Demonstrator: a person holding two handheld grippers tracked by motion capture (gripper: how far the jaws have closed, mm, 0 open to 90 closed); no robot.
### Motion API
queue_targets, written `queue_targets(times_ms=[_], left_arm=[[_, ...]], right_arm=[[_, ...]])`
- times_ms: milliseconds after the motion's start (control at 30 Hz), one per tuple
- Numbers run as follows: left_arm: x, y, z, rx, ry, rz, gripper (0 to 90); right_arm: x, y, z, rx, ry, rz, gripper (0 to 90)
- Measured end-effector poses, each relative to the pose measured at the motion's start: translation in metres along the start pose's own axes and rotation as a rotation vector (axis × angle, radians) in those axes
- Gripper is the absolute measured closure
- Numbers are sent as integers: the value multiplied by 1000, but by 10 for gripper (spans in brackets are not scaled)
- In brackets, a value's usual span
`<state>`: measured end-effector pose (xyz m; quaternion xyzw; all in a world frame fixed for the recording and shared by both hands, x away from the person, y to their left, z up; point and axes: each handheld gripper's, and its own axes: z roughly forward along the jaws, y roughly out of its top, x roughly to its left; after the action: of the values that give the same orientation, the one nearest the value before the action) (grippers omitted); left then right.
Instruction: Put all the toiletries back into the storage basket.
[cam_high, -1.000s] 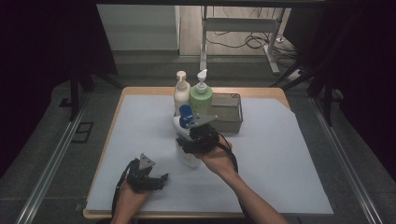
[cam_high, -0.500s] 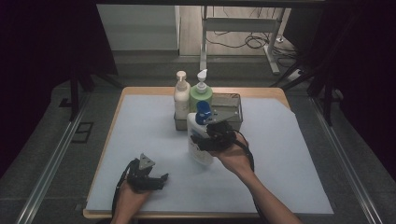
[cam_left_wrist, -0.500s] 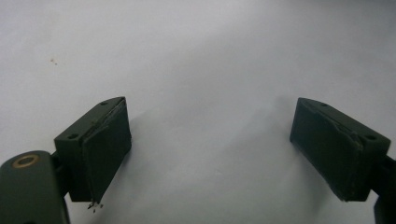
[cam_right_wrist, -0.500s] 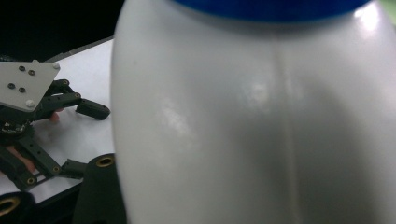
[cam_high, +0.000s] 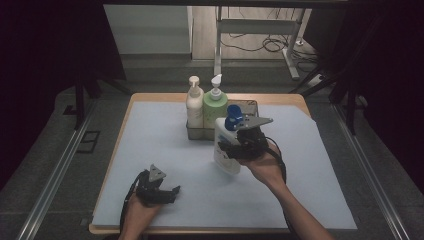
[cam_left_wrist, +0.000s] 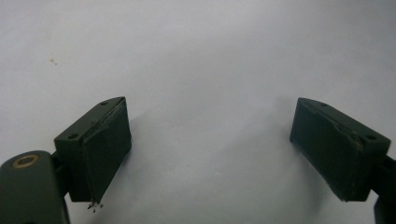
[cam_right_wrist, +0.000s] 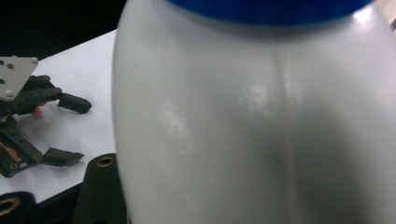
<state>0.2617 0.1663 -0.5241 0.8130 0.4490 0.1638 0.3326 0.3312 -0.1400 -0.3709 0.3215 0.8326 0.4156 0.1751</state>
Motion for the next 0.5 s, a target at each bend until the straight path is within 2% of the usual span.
queue_targets(times_ms=[500], left_arm=[[0, 0, 0, 2, 0, 0, 121]], right_arm=[[-27, 1, -23, -4, -55, 40, 397]])
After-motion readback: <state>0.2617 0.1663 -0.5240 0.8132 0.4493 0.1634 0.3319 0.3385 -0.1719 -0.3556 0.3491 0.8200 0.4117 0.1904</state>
